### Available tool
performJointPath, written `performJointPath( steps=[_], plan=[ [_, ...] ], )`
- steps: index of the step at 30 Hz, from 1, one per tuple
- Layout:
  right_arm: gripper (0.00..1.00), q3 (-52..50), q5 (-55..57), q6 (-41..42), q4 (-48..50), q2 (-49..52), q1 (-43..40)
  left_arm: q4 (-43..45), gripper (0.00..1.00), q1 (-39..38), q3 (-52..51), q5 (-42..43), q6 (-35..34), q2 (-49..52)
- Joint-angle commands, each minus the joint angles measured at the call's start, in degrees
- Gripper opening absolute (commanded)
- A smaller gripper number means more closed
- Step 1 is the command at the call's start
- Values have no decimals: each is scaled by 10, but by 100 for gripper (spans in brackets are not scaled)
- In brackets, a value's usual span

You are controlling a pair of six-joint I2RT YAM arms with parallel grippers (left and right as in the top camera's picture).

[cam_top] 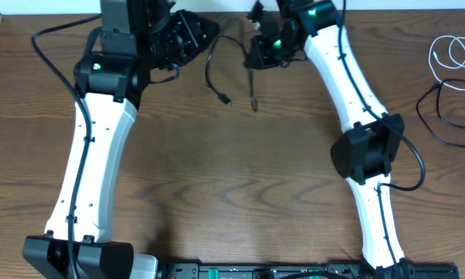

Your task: Untangle cables

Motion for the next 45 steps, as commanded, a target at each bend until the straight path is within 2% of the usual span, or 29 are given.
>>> performJointPath(
  steps=[1,2,3,4,8,16,18,21,28,34,39,45],
  plan=[
    [1,4,47,-39,-33,-47,-32,-47,58,11,2,-106,9,-10],
    [1,4,57,-47,-44,-60,-38,-63,77,11,2,-132,9,-10],
    [1,4,68,-55,-54,-76,-44,-77,88,11,2,-152,9,-10],
    [1,4,79,-60,-61,-94,-52,-87,89,11,2,-165,9,-10],
    [1,4,105,-61,-68,-158,-76,-118,90,11,2,-210,21,-10],
    [1,4,123,-61,-66,-292,-154,-129,91,11,2,-212,50,-10],
    [1,4,124,-52,-66,-326,-188,-130,90,11,2,-212,50,-10],
    [1,4,133,-7,-47,-397,-293,-130,90,11,2,-212,53,-10],
    [1,4,131,44,16,-478,-443,-130,90,11,2,-212,54,-5],
    [1,4,136,83,92,-501,-564,-133,90,11,2,-212,54,3],
    [1,4,132,115,122,-478,-662,-132,90,11,2,-212,54,5],
    [1,4,131,73,87,-412,-688,-132,90,11,2,-212,54,5]
  ],
)
